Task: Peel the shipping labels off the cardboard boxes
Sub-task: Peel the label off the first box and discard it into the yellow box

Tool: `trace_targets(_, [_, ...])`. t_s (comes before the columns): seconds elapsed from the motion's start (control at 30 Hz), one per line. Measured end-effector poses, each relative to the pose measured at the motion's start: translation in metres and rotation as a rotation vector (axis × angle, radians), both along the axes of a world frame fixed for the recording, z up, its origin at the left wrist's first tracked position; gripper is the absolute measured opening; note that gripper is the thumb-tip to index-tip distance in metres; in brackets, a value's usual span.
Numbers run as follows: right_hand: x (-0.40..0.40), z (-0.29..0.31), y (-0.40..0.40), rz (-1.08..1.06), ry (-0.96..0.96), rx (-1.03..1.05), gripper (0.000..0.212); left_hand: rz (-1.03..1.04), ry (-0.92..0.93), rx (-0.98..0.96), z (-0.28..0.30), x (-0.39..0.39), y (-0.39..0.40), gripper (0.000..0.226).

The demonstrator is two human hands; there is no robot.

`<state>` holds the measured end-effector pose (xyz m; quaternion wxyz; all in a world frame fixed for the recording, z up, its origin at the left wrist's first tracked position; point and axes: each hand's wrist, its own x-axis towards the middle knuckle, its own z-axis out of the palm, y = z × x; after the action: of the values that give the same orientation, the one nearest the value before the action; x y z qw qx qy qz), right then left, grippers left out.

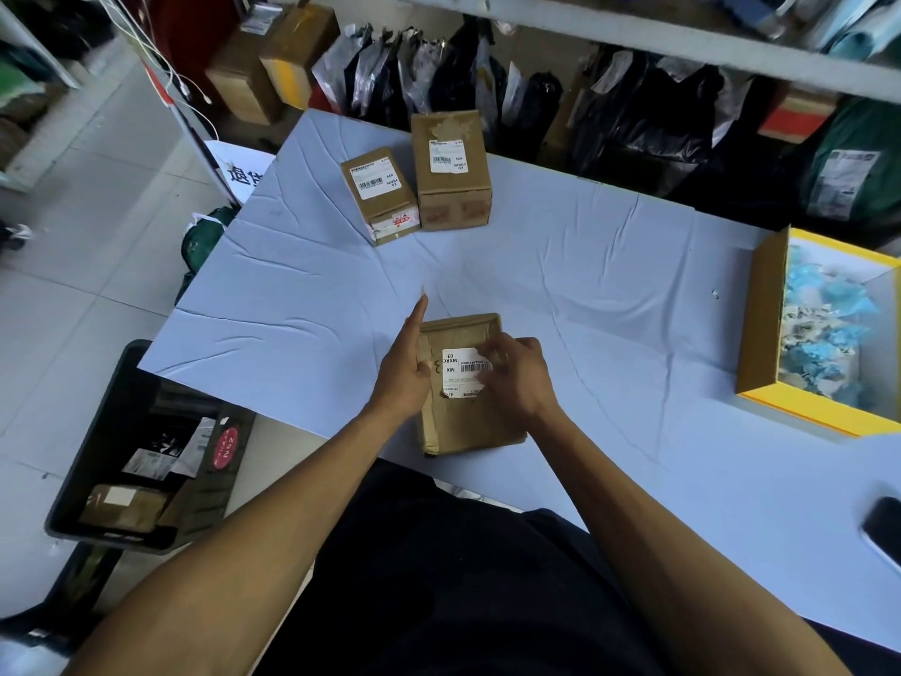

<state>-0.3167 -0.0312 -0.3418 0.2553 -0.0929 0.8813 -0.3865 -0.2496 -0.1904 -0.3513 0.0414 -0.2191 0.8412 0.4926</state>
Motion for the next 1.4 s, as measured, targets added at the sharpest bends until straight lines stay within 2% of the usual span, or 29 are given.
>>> trace_targets(0.23, [0.004, -0.003, 0.005, -0.108, 0.012, -0.071, 0.028, 0.0, 0.006, -0.026, -0.001, -0.002, 0.002, 0.091])
trace_targets(0.47, [0.003, -0.001, -0.009, -0.289, 0.009, -0.083, 0.004, -0.009, 0.007, -0.016, -0.003, -0.002, 0.001, 0.089])
trace_targets(0.6, [-0.001, -0.007, -0.007, -0.316, -0.051, -0.153, 0.01, -0.005, -0.003, -0.014, -0.003, -0.003, 0.001, 0.088])
trace_targets(0.77, [-0.003, -0.007, -0.004, -0.343, -0.109, -0.207, 0.008, -0.005, -0.013, -0.017, -0.005, -0.003, 0.0, 0.086])
trace_targets(1.03, [0.003, -0.015, -0.003, -0.264, -0.013, -0.152, 0.006, -0.008, -0.025, -0.016, -0.009, -0.002, -0.002, 0.087])
trace_targets(1.2, [0.012, -0.013, -0.004, -0.312, 0.045, -0.168, 0.015, -0.017, -0.027, -0.011, -0.008, -0.002, -0.002, 0.087])
trace_targets(1.4, [0.005, -0.018, -0.007, -0.333, 0.022, -0.179, 0.008, -0.01, -0.017, -0.028, -0.007, -0.003, -0.001, 0.086])
